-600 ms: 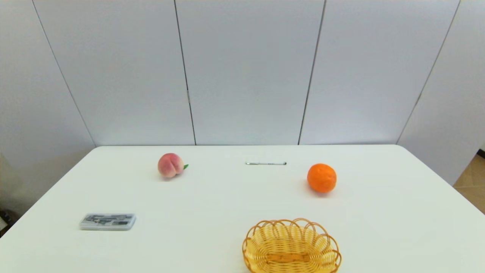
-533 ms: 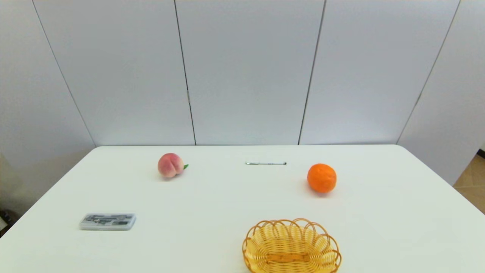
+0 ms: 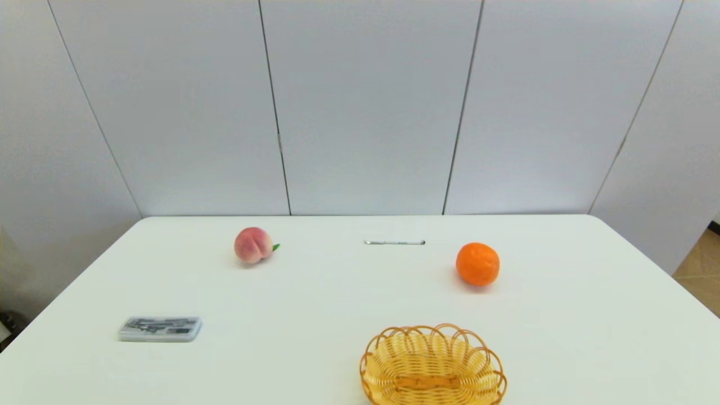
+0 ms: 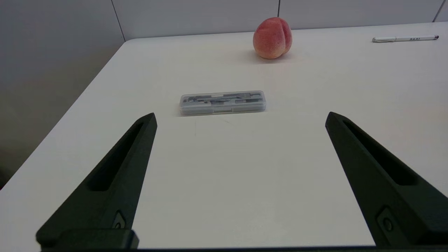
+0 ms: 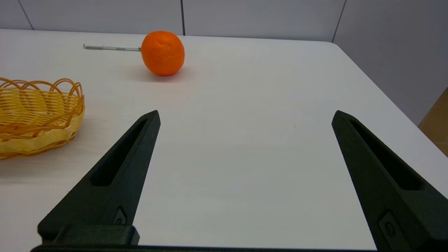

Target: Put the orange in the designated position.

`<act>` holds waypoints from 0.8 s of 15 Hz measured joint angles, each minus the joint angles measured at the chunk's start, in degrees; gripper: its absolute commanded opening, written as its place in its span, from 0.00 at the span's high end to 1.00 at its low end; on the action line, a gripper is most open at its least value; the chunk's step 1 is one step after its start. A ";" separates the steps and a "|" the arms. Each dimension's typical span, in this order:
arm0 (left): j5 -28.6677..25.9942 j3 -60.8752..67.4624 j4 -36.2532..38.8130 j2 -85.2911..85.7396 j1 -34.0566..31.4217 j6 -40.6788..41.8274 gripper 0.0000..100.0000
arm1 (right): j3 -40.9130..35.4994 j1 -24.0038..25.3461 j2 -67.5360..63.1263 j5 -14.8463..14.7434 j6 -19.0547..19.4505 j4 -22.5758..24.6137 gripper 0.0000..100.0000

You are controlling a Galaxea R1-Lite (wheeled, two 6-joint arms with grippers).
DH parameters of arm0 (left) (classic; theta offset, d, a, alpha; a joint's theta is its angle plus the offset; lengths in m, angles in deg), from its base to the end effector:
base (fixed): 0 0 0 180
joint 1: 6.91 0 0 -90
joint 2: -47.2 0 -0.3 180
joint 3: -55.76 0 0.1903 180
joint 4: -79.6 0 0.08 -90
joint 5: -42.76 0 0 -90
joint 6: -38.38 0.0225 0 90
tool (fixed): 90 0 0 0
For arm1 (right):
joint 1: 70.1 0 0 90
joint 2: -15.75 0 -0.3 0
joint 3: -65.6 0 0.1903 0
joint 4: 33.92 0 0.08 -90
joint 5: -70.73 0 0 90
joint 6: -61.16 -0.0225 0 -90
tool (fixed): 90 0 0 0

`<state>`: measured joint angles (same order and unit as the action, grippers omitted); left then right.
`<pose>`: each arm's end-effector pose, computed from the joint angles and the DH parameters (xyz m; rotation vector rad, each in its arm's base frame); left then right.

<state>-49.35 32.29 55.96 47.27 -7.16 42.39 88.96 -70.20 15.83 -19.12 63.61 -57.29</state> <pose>-0.0230 -0.0009 0.0755 0.0699 0.0006 -0.0325 -0.0229 0.0001 0.0754 -0.0428 -0.0012 0.0008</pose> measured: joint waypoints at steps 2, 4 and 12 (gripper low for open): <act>0.00 0.00 0.00 0.00 0.00 0.01 0.00 | 0.00 0.00 0.00 0.00 -0.06 0.00 0.00; 0.00 0.00 0.00 0.00 0.00 0.00 0.00 | 0.00 0.00 0.00 0.00 0.05 0.05 0.00; 0.00 0.00 0.00 0.00 -0.02 0.01 0.00 | 0.00 0.00 0.00 0.35 0.09 0.07 0.00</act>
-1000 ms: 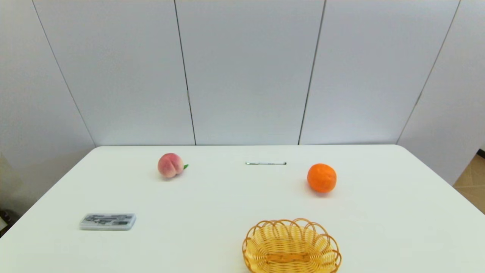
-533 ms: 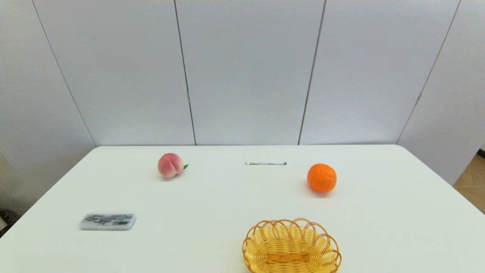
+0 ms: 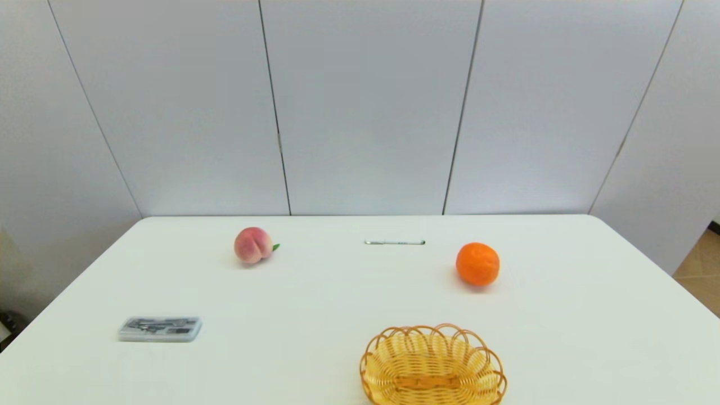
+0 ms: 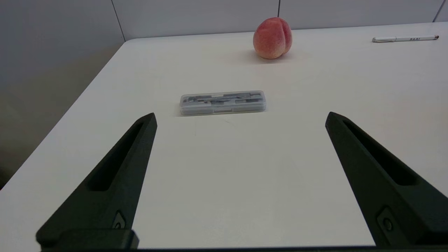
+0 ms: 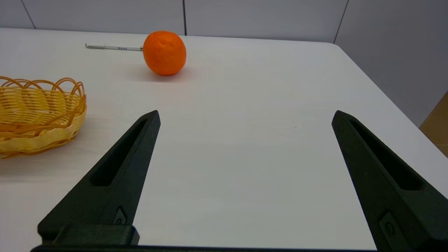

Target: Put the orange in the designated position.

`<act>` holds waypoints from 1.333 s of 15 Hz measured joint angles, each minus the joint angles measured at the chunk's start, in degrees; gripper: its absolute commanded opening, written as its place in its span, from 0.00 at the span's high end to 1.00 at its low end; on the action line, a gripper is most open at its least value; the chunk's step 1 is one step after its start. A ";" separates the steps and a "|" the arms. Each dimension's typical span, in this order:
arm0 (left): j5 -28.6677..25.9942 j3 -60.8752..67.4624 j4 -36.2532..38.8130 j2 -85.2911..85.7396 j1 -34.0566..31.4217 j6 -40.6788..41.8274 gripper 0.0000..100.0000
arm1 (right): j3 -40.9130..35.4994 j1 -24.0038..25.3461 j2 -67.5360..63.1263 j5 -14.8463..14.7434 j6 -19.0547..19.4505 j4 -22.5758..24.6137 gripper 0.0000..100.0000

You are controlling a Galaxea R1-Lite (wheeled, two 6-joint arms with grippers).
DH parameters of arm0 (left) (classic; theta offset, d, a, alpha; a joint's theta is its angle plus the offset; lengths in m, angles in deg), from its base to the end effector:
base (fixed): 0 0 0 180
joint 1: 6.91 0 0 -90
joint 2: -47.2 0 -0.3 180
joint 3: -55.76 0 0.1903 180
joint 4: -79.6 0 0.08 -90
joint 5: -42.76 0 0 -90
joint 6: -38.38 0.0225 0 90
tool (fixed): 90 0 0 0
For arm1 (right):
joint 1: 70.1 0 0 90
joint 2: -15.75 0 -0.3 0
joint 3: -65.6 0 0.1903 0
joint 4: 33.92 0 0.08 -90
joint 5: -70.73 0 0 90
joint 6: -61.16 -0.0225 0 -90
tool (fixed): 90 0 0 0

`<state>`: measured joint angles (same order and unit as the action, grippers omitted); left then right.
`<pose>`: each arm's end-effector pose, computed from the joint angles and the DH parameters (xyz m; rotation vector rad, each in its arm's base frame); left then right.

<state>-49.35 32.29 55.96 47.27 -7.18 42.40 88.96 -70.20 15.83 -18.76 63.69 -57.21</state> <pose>-0.0230 -0.0009 0.0755 0.0701 0.0006 -0.0322 -0.0229 0.0002 0.0755 -0.0442 -0.0028 0.0071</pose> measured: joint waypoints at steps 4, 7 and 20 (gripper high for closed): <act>0.00 0.00 0.00 0.00 0.02 0.00 0.00 | 0.00 0.00 0.00 -0.27 -0.39 -0.07 0.00; 0.00 0.00 0.00 0.00 -0.02 -0.01 0.00 | 0.00 0.00 0.00 -0.27 -0.39 -0.07 0.00; 0.00 0.00 0.00 0.00 0.02 0.00 0.00 | 0.00 0.00 0.00 -0.27 -0.37 -0.07 0.00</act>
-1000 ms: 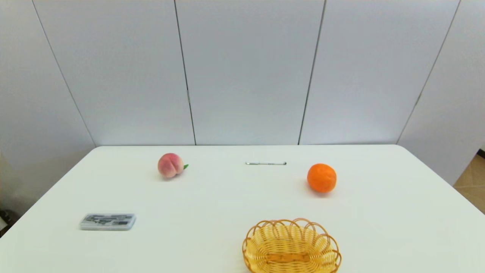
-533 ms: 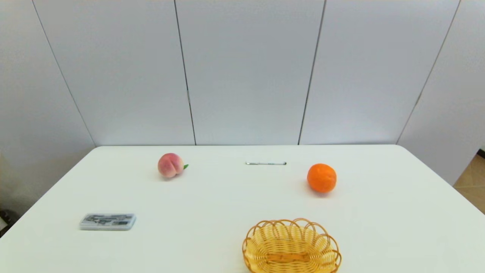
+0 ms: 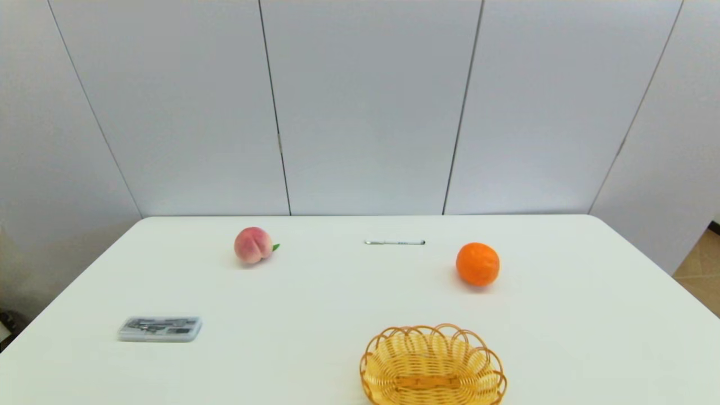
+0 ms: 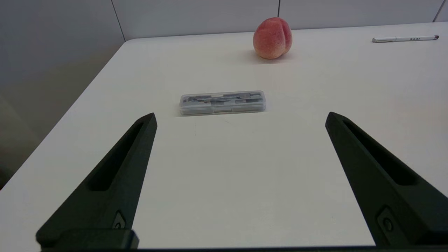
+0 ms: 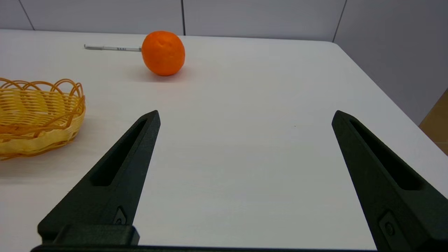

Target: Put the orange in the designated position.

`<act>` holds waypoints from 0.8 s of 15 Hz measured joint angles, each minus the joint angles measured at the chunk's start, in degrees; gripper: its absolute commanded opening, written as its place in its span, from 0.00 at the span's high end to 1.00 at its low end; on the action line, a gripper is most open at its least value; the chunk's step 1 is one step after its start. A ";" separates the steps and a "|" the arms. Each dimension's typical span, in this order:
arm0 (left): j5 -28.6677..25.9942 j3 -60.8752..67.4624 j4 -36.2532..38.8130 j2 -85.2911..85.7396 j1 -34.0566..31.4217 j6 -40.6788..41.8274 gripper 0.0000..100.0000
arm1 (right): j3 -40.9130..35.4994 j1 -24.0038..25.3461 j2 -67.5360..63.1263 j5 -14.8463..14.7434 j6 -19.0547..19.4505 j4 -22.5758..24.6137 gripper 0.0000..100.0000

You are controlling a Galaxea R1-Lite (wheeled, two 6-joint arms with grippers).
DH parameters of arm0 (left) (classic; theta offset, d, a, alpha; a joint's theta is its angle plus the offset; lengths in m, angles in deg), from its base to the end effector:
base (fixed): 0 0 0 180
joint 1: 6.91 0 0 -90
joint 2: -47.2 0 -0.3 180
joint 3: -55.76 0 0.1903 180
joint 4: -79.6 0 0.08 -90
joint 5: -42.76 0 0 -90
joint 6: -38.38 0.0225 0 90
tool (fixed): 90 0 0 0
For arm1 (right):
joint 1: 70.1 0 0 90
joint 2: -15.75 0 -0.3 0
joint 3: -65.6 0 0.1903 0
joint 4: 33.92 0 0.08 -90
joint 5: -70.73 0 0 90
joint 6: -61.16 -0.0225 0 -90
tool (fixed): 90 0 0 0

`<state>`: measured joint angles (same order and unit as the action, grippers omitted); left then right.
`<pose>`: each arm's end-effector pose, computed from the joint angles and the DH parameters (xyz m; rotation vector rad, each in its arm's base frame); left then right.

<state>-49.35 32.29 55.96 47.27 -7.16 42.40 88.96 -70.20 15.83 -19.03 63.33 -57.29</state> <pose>-0.0230 -0.0009 0.0755 0.0701 0.0006 -0.0325 -0.0229 0.0001 0.0754 -0.0379 -0.0013 0.0024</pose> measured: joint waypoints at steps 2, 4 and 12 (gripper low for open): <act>0.00 0.00 0.02 0.00 0.00 0.00 0.00 | 0.00 0.00 0.00 0.00 0.00 0.00 0.00; 0.02 0.00 0.00 0.00 -0.02 0.00 0.00 | 0.00 0.00 0.00 0.00 -0.02 0.00 0.00; 0.11 0.00 0.00 0.00 -0.02 -1.94 0.00 | 0.00 0.00 0.00 0.00 0.00 0.00 0.00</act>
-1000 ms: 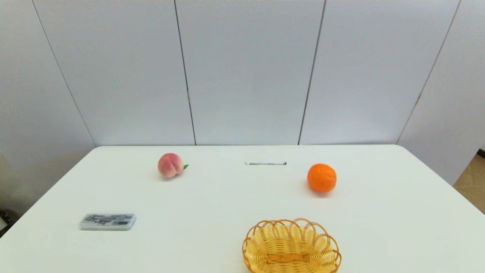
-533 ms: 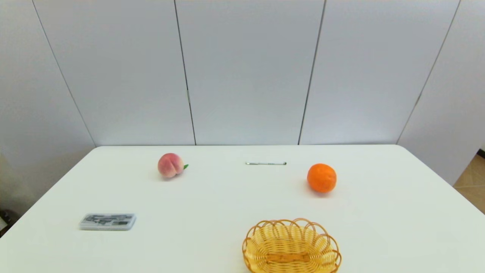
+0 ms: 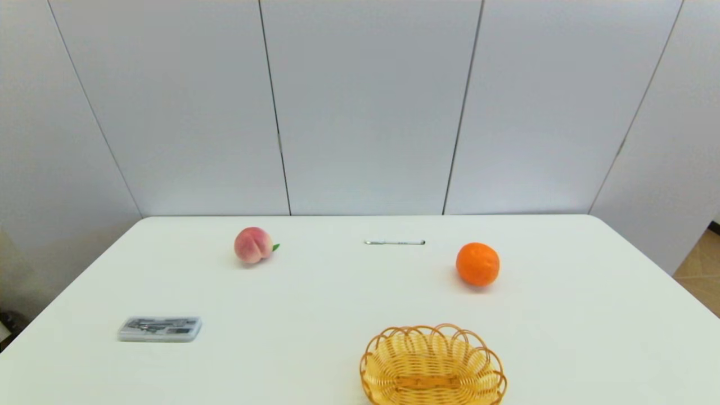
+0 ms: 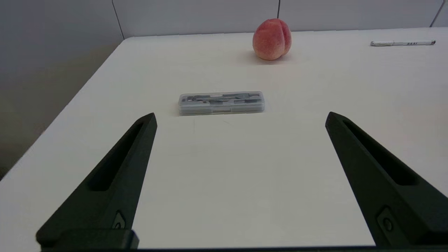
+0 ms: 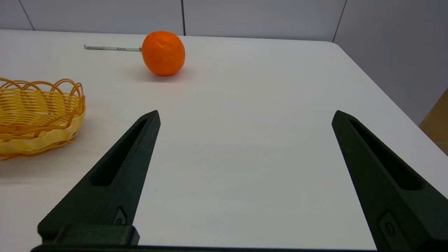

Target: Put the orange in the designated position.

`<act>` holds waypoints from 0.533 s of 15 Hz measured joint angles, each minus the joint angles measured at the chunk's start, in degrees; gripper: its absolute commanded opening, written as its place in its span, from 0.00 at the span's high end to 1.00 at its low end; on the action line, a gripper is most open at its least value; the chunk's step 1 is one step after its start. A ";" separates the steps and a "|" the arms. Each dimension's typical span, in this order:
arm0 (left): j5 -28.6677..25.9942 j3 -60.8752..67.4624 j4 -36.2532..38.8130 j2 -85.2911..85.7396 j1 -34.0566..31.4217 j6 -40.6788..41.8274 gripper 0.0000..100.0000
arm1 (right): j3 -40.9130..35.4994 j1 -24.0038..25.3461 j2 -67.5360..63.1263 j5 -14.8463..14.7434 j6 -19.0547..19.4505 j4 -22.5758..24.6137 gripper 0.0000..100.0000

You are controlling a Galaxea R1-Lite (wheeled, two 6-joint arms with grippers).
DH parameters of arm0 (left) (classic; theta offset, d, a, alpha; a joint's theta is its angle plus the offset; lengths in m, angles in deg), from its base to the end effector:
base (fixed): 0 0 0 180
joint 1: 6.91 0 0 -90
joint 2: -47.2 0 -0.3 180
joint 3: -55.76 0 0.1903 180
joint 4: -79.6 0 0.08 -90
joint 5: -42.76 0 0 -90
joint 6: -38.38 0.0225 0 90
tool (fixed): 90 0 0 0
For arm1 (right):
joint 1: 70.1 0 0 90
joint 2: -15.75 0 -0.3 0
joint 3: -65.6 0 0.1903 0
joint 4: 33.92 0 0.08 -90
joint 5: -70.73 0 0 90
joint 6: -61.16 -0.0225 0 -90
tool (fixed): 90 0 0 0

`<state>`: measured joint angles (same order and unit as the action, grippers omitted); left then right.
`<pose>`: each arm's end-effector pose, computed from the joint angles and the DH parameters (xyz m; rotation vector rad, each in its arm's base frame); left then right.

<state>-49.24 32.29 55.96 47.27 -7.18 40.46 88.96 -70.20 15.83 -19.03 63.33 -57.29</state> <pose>-0.0230 -0.0009 0.0755 0.0363 0.0012 -0.0302 -0.0229 0.0001 0.0754 -0.0379 -0.0013 0.0024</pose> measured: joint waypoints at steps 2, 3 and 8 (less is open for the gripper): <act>0.40 -0.01 -0.11 0.00 0.02 -1.35 0.00 | 0.00 0.00 0.00 0.00 0.00 0.00 0.00; 0.95 -0.06 -0.30 -0.12 0.00 -1.82 0.00 | 0.00 0.00 0.00 0.00 -0.02 -0.02 0.00; 0.63 -6.21 -3.41 -4.53 -0.04 0.59 0.00 | 0.00 0.00 0.00 0.00 -0.02 0.00 0.00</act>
<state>-48.61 26.09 52.55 42.74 -7.22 41.05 88.96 -70.20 15.83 -19.03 63.30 -57.29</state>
